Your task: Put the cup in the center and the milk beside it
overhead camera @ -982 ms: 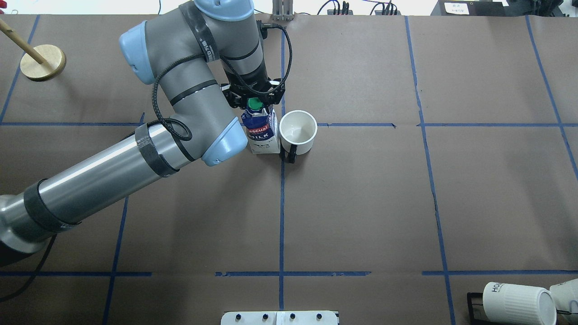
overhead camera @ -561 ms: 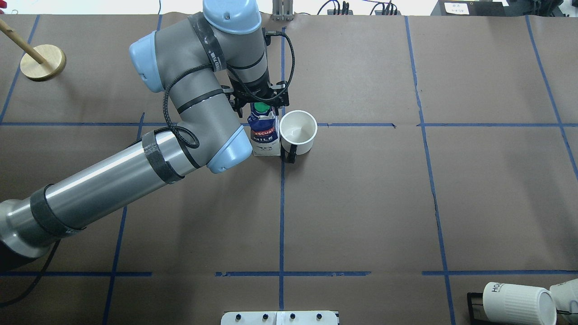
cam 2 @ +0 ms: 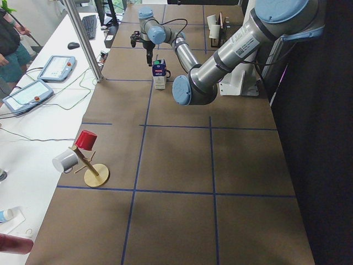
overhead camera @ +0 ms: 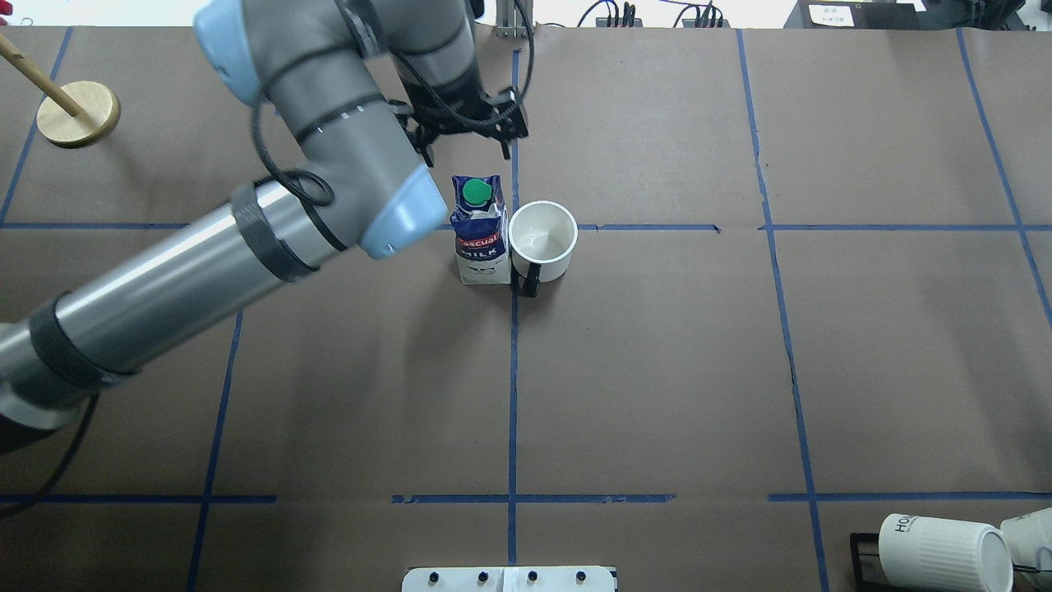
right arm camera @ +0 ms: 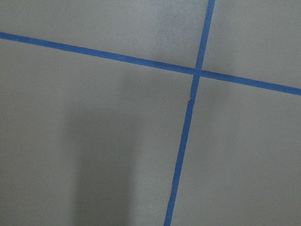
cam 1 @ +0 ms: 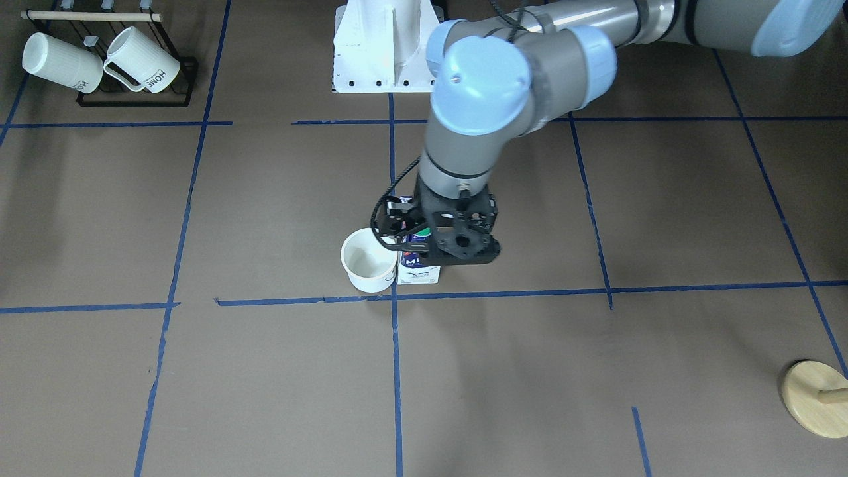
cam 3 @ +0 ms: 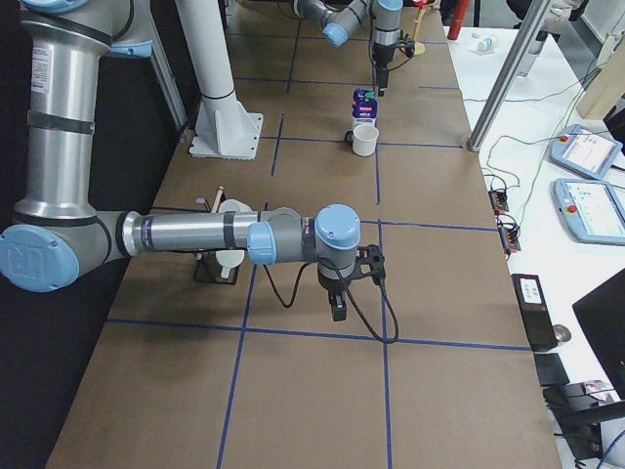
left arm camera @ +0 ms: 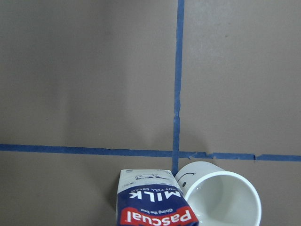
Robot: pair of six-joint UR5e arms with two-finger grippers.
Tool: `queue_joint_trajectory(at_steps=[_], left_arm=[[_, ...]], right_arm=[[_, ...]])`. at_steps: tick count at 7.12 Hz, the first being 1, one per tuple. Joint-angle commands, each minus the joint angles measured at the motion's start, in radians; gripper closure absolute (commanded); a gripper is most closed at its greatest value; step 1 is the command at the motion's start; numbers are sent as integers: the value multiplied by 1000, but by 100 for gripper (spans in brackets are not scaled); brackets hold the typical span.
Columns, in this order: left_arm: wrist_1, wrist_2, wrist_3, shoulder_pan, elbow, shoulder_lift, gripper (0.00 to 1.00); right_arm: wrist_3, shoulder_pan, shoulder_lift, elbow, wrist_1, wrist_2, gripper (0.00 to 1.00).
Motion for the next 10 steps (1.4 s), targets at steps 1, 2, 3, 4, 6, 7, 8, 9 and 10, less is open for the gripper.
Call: queue_joint_trajectory(at_steps=[1,2,3,4,6,7,8,9,10], left_arm=[[89,-59,236,-121,-169,183,0],[91,-68,333,-199,-235,284,0],[90,-96,491,-271,-310,417,0],[90,-112,646,-352,-367,549,0],[73,-209,1004,-518,-366,816,0],[70,-218,1070,-601,-372,912,0],[68,-219,1072,-622,-378,1024,0],[68,-214,1072,-625,-353,1038,0],[44,-212,1115,-664,-321,1057,0]], right_arm=[[-1,0,-1,-15,-1,-5,0],[-1,2,-1,-15,1,-5,0],[-3,2,-1,-15,1,-5,0],[-1,2,-1,-15,1,-5,0],[-1,2,-1,-17,-1,-1,0],[-1,2,-3,-17,-1,-1,0],[0,2,-3,-17,-1,0,0],[0,2,-4,-17,-1,0,0],[-1,2,-6,-17,-1,-1,0]])
